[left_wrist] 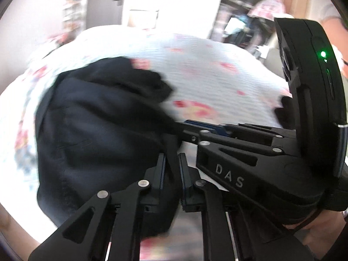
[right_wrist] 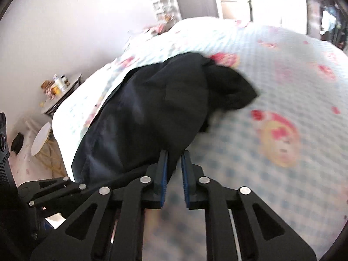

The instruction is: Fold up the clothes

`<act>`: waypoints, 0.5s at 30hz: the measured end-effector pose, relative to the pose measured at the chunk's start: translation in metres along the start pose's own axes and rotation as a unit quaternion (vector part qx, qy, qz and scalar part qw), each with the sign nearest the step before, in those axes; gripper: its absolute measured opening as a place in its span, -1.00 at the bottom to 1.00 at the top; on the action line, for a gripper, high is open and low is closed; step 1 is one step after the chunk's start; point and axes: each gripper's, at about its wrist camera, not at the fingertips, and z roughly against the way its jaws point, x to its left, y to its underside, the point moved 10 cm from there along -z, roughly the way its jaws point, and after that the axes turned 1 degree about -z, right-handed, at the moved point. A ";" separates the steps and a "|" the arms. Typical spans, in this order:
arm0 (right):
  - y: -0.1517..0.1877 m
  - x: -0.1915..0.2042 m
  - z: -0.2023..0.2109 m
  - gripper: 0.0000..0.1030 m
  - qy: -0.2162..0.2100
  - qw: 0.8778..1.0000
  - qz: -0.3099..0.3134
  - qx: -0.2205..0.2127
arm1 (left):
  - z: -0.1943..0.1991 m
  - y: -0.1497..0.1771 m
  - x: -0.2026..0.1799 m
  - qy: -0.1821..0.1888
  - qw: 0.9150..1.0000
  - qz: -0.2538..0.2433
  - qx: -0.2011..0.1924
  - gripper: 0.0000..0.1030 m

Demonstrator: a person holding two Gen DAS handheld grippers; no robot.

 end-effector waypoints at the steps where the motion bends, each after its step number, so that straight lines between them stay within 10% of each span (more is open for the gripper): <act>1: 0.001 -0.009 0.010 -0.84 0.007 1.000 -0.005 -0.005 | -0.005 0.000 -0.018 0.022 1.000 -0.007 0.006 -0.85; 4: 0.017 -0.042 0.038 -0.84 0.037 0.999 -0.016 -0.018 | -0.018 0.010 -0.076 0.090 0.995 -0.029 0.021 -0.99; 7: 0.053 -0.077 0.053 -0.83 0.045 0.998 -0.054 0.005 | -0.041 0.018 -0.075 0.011 0.998 -0.053 0.034 -0.98; 10: 0.079 -0.101 0.064 -0.62 0.041 0.995 -0.094 0.019 | -0.056 0.032 -0.042 0.012 0.997 0.026 0.074 -0.95; 12: 0.095 -0.104 0.069 -0.43 0.042 0.993 -0.108 0.022 | -0.052 0.044 -0.016 -0.016 0.995 0.052 0.083 -0.76; 15: 0.098 -0.092 0.056 -0.23 0.015 0.993 -0.115 0.033 | -0.027 0.048 0.023 -0.050 0.994 0.090 0.047 0.04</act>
